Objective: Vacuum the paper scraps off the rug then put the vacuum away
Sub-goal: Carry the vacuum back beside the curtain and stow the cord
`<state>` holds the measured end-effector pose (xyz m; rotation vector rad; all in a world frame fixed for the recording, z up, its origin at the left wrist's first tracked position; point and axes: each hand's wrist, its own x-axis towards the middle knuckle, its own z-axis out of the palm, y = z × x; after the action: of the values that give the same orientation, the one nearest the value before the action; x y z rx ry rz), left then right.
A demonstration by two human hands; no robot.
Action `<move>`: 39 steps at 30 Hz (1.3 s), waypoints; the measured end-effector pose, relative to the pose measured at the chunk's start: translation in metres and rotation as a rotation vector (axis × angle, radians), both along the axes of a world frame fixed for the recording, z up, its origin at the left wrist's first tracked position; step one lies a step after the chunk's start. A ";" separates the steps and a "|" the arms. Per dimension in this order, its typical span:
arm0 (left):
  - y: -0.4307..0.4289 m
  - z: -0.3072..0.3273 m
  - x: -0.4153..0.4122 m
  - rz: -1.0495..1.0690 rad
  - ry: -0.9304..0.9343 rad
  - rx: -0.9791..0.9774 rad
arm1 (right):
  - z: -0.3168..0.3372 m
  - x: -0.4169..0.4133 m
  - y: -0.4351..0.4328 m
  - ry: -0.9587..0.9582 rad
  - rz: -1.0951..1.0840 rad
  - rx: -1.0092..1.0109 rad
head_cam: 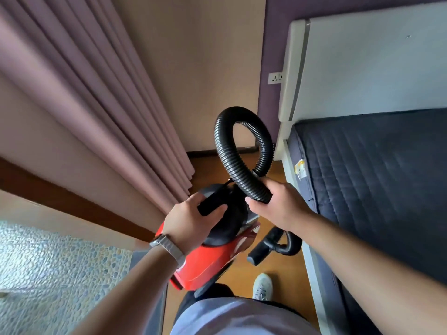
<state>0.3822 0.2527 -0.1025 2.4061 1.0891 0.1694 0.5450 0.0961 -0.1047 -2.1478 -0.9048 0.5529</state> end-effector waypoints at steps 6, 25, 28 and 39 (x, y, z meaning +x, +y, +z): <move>0.027 -0.003 0.071 0.030 -0.032 0.000 | 0.004 0.073 0.028 -0.025 0.020 0.007; 0.183 -0.039 0.301 -0.055 0.014 -0.119 | -0.026 0.302 0.177 -0.132 0.027 -0.091; 0.203 -0.040 0.325 -0.095 0.039 -0.119 | -0.032 0.324 0.194 -0.153 0.022 -0.048; 0.243 -0.046 0.387 -0.001 0.121 -0.114 | -0.042 0.402 0.251 -0.002 0.139 -0.102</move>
<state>0.7688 0.4956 -0.1481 2.3400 1.1192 -0.0383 0.9469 0.3475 -0.1467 -2.1867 -1.0537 0.6791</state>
